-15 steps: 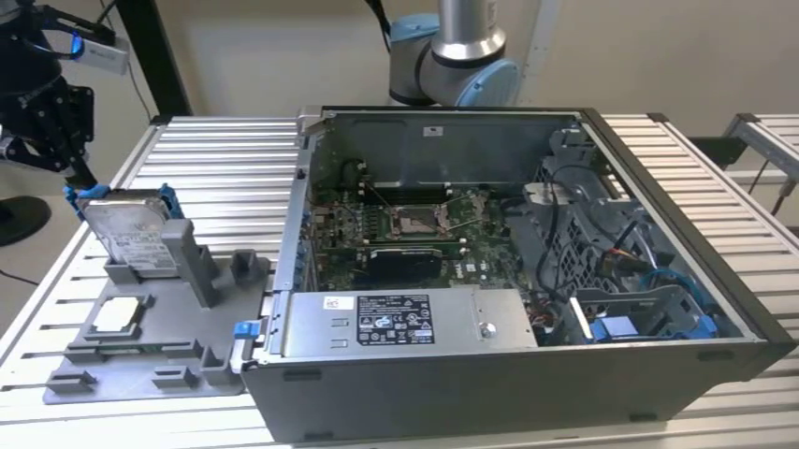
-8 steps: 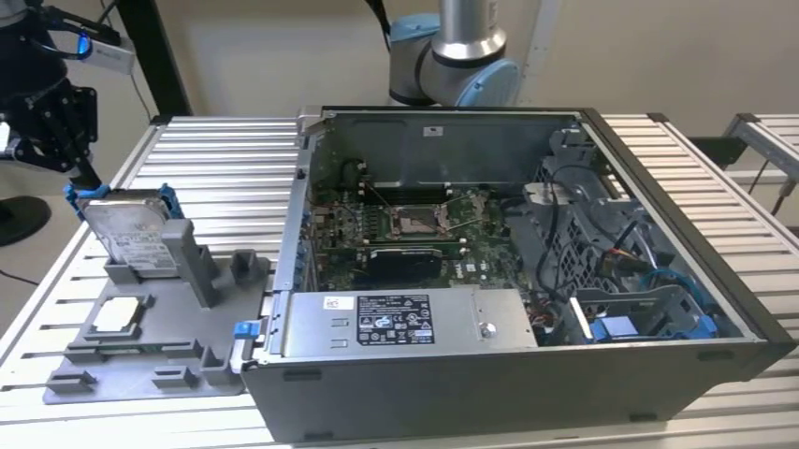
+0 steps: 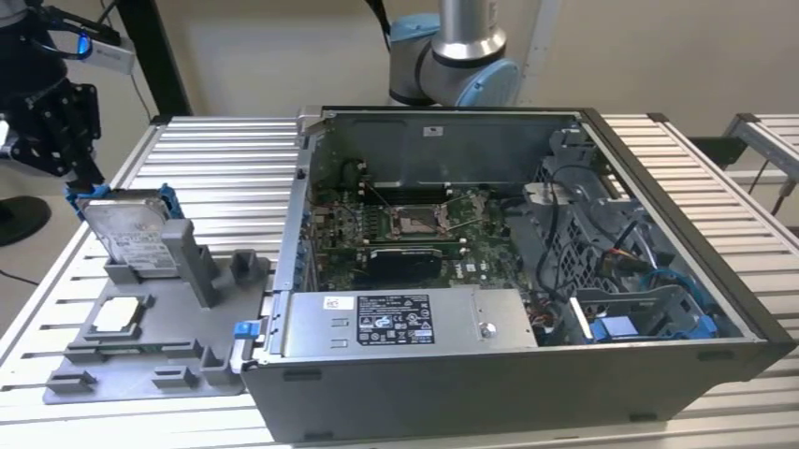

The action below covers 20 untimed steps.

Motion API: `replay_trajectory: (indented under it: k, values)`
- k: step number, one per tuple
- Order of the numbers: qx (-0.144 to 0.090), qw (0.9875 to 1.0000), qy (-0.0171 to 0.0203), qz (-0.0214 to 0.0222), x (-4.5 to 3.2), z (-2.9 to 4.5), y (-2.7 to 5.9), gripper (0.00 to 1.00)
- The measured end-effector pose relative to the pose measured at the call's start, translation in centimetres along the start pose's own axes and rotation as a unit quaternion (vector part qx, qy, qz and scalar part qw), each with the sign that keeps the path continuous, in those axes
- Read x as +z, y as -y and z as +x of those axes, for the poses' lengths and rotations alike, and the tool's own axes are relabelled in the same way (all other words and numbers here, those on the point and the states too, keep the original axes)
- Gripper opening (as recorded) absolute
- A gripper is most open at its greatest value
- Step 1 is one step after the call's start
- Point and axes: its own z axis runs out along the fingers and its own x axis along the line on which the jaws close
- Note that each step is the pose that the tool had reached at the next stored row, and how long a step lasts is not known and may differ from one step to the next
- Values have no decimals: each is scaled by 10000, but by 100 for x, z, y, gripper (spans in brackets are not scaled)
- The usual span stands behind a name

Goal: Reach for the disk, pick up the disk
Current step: 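Pick up the disk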

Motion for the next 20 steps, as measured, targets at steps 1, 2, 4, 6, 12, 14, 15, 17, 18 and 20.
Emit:
replay_trajectory:
  k: [1,2,4,6,12,14,15,17,18,20]
  values:
    - [-1,10000,0,0,0,0,0,100]
    - [-1,10000,0,0,0,0,0,100]
    - [-2,10000,0,0,0,0,0,100]
    - [-3,10000,0,0,0,0,0,100]
    - [-6,10000,-1,0,1,0,0,100]
    - [-6,10000,-1,1,13,-3,0,100]
    - [-6,10000,-1,0,29,-4,0,100]
    - [-6,10000,0,0,65,-7,0,100]
    - [-6,10000,0,0,83,-8,0,100]
    - [-8,10000,2,1,119,-11,0,100]
